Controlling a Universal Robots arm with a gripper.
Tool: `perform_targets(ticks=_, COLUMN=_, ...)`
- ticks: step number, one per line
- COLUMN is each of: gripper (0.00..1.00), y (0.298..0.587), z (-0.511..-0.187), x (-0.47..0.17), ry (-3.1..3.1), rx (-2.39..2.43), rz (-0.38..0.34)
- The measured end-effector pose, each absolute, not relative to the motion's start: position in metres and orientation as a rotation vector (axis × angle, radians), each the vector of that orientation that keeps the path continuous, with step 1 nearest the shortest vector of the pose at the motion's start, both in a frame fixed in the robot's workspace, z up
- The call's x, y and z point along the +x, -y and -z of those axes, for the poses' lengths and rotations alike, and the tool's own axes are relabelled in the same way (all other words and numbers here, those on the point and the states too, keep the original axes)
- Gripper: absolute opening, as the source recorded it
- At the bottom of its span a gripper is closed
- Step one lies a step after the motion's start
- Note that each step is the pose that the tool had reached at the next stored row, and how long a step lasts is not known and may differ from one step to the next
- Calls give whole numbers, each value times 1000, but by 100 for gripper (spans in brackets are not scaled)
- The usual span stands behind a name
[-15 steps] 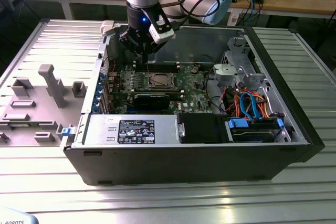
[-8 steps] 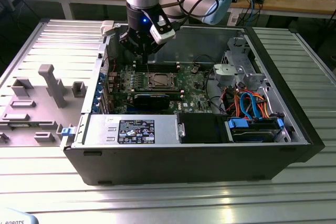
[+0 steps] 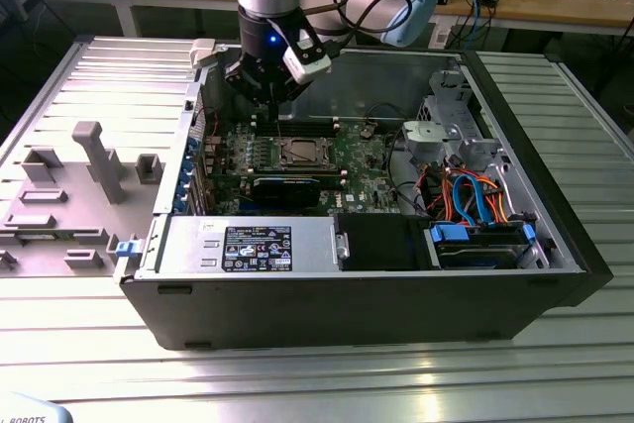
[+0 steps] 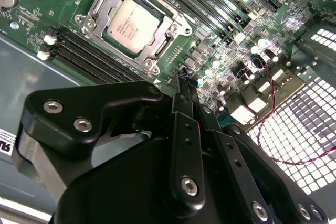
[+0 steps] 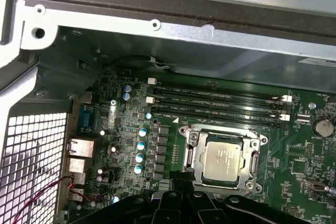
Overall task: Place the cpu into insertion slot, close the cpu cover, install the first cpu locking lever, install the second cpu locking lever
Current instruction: 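Install the first cpu locking lever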
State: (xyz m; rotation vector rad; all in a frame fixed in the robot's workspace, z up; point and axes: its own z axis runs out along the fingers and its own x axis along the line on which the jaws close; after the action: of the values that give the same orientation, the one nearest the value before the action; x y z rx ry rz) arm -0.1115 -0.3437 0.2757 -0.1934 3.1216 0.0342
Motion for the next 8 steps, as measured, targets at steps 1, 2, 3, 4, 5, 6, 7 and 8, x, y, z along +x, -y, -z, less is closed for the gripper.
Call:
perform_targets(ticks=1, gripper=11, y=344, z=-276, x=-111, ry=-3122, rx=-193, rz=-34)
perform_targets(ticks=2, gripper=11, y=344, z=-276, x=-112, ry=-3122, rx=-193, rz=-34)
perform_targets(ticks=3, gripper=11, y=344, z=-276, x=-112, ry=-3122, rx=-193, rz=-34)
perform_targets(ticks=4, gripper=11, y=344, z=-275, x=-112, ry=-3121, rx=-193, rz=-34)
perform_targets(ticks=5, gripper=11, y=344, z=-275, x=-114, ry=-3121, rx=-194, rz=-34)
perform_targets(ticks=6, gripper=11, y=344, z=-275, x=-114, ry=-3121, rx=-195, rz=-33)
perform_targets(ticks=7, gripper=11, y=344, z=-275, x=-115, ry=-3122, rx=-198, rz=-31)
perform_targets(ticks=8, gripper=11, y=343, z=-274, x=-116, ry=-3122, rx=-202, rz=-28)
